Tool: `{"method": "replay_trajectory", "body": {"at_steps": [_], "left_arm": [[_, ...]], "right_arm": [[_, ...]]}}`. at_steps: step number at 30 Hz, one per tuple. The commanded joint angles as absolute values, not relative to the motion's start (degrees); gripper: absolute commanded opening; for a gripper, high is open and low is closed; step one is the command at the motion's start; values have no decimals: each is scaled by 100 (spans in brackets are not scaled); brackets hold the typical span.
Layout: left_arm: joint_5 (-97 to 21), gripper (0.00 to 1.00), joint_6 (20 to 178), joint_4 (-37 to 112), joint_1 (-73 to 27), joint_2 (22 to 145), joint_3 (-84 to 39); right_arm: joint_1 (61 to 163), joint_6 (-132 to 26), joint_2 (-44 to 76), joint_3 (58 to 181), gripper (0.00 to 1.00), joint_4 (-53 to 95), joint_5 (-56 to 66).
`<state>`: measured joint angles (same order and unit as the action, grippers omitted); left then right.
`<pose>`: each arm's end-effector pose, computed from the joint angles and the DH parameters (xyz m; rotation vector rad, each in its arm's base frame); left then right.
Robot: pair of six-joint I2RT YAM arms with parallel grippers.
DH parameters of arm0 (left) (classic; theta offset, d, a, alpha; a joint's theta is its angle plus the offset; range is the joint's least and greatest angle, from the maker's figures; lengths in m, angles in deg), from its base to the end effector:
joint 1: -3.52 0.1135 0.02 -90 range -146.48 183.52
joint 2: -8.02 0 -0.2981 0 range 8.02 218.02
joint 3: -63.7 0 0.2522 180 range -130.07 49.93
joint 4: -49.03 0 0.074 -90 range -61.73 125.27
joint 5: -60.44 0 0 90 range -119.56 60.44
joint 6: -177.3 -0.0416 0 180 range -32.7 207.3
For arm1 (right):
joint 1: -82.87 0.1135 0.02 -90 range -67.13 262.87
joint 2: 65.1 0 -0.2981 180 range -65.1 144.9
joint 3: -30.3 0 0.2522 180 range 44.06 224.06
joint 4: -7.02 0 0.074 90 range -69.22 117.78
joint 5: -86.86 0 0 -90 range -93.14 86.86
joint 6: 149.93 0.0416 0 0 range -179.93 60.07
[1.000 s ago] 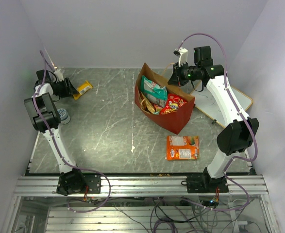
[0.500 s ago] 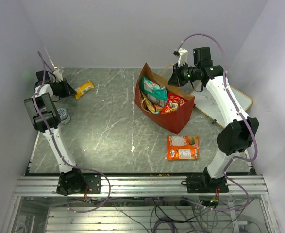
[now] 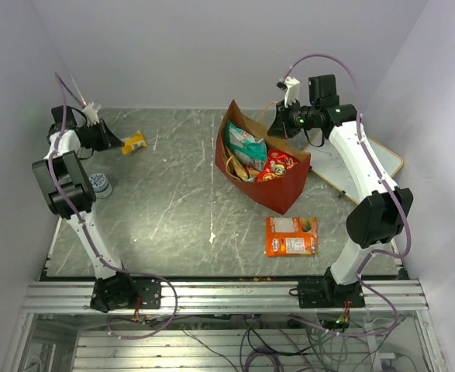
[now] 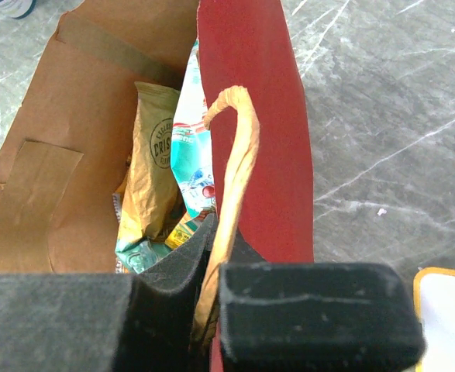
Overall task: Place the snacks into the paper bag
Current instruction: Pick up the snack from the center of the board, then place the snack in the paper bag.
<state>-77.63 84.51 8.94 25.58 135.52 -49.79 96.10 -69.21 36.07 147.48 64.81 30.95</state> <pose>0.4805 0.1613 0.2065 -0.0559 2.2643 -0.8200 0.3851 0.1145 0.4033 -0.7344 2.1248 0.7168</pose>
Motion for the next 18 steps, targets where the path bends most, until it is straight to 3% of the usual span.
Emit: {"method": "replay_trajectory", "body": {"at_steps": [1,8,18], "left_arm": [[-8220,7,7779,249,2386,12399,-4794],[-8016,7,7096,-631,1775,11154,-4611],[-7962,7,7567,-353,494,9633,-4767]], "right_arm": [[9639,-6951,3536,14722,0,6585,3149],[9635,-6947,3537,14698,0,6567,3178],[9671,-6925,3495,14769,0,6585,3264]]}}
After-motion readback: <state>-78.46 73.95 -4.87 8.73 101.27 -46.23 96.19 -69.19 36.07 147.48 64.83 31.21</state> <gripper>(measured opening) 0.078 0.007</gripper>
